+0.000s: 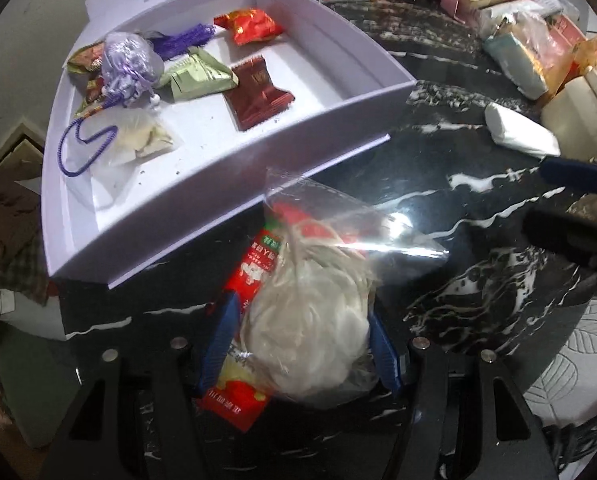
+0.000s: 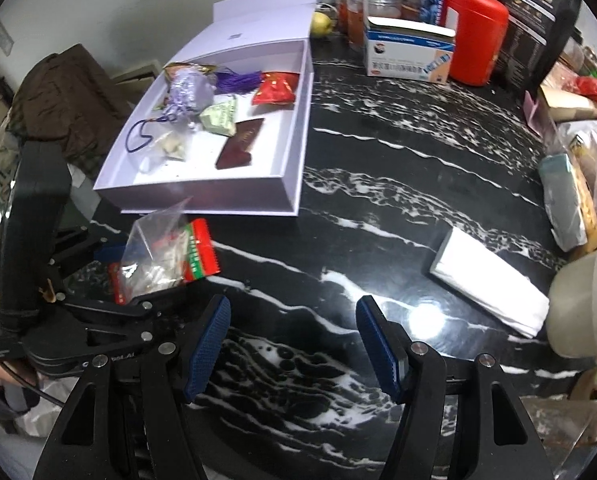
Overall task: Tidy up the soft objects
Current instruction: 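Grasp the clear bag of white cord with the left tool while the right tool approaches the red packet, then grasp the red-and-green sauce packet with the right tool and lift it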
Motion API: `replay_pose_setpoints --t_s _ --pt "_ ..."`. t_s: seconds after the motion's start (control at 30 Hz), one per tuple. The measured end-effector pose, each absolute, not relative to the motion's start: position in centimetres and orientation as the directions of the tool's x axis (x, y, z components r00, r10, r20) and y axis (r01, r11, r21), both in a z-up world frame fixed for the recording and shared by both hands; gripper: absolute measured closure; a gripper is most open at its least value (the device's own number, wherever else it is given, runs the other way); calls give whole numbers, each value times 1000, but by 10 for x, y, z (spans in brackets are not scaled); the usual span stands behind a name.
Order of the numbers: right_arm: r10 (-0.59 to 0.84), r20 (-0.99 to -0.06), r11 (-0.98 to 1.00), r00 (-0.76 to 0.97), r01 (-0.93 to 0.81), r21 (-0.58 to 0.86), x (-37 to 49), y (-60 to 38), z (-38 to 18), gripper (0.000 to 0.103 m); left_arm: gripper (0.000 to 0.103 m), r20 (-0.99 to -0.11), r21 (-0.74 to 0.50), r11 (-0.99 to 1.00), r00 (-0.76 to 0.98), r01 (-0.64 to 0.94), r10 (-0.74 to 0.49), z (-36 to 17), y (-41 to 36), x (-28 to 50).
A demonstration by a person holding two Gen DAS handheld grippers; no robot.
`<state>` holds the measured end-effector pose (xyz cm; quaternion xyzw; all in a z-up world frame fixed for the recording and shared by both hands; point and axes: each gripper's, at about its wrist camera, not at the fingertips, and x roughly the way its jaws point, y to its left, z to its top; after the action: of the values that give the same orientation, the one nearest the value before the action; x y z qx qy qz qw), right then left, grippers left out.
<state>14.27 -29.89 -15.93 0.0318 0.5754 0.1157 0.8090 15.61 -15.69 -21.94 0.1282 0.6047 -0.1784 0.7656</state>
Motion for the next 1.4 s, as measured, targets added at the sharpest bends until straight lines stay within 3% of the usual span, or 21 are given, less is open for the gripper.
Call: replay_pose_setpoints --t_s 0.17,0.3,0.47,1.0,1.4 --pt "224 -927 973 299 -129 193 142 -303 -164 37 42 -958 -47 902 235 429 -162 -218 -156 152" --pt "231 -928 970 292 -140 197 140 -298 -166 37 55 -944 -146 912 220 383 -244 -211 -140 152" --pt "255 -926 963 279 -156 218 138 -290 -168 37 57 -938 -143 923 250 356 -241 -195 -129 149" --pt "404 -905 900 135 -236 367 146 -214 -197 37 57 -941 -111 988 308 112 -140 -185 -41 125" --pt "444 -889 890 112 -167 424 178 -171 -222 36 57 -941 -93 996 327 -2 -87 -185 0 119"
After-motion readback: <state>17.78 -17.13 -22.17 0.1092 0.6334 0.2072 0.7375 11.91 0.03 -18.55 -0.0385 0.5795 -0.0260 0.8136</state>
